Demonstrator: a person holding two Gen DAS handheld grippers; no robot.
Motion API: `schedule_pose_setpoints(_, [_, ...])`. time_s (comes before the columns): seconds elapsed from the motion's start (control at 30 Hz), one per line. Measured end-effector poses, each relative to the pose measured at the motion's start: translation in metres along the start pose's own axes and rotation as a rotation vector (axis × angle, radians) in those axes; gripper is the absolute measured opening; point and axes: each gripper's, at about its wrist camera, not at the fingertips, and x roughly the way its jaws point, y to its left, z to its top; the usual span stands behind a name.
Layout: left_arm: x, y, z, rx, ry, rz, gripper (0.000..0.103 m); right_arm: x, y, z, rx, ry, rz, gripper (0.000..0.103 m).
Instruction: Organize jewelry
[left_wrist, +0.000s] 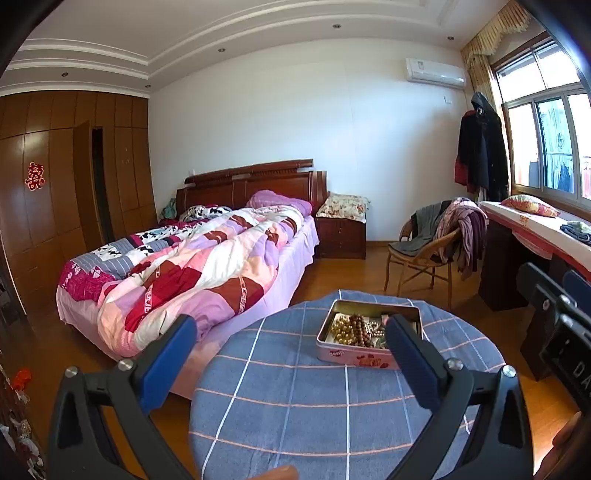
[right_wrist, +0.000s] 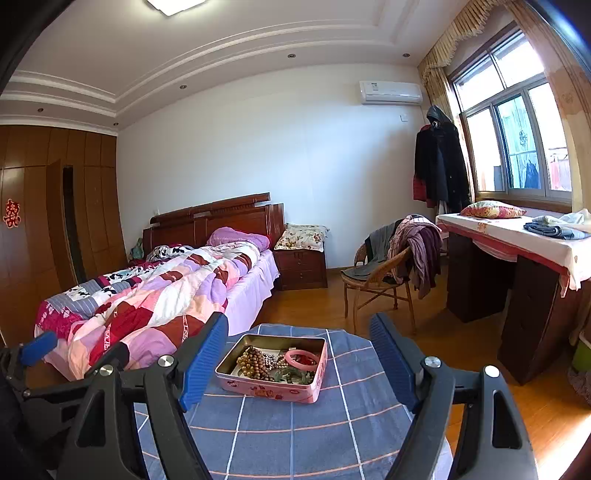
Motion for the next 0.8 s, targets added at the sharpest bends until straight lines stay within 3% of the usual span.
schedule_pose_setpoints(0.8, [-0.0032, 0.0017, 0.0026, 0.012, -0.011, 0.021, 0.103, 0.0011, -0.0009, -0.0035, 0.008, 0.008, -0.005, 0.079])
